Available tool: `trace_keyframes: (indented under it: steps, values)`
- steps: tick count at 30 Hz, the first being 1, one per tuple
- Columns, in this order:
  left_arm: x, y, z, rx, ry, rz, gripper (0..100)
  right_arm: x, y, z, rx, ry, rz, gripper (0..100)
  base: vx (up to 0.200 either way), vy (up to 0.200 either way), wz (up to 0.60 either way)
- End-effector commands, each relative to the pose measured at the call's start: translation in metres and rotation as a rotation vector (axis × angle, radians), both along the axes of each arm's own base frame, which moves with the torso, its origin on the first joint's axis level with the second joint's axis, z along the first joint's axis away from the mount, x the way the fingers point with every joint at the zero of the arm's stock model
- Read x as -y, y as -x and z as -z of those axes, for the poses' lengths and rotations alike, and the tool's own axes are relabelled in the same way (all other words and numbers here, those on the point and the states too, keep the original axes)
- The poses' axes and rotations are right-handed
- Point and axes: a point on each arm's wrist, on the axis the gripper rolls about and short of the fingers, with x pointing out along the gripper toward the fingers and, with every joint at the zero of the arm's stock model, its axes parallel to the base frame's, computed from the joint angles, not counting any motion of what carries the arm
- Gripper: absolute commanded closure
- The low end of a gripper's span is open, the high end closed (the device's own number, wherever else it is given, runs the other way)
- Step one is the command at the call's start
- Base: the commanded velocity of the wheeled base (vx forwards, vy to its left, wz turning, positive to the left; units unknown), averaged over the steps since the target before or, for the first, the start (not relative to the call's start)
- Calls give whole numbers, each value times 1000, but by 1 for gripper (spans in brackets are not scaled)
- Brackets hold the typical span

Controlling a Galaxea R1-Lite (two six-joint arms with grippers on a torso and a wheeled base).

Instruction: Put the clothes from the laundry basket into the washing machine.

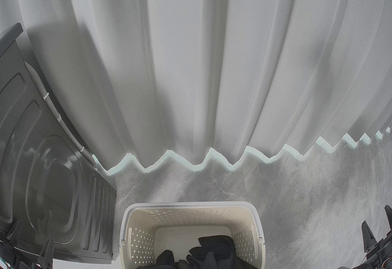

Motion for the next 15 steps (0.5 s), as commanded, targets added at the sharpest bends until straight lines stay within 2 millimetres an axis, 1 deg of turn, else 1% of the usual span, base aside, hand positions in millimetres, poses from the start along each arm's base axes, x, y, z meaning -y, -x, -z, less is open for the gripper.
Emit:
trace_keyframes:
  steps: [1, 11, 15]
  values:
    - [0, 0, 4, 3, 1, 0, 0, 0, 0, 5, 1, 0, -1, 0, 0, 0, 0]
    - [0, 0, 4, 3, 1, 0, 0, 0, 0, 5, 1, 0, -1, 0, 0, 0, 0]
    - [0, 0, 4, 3, 1, 0, 0, 0, 0, 5, 1, 0, -1, 0, -200, 0, 0]
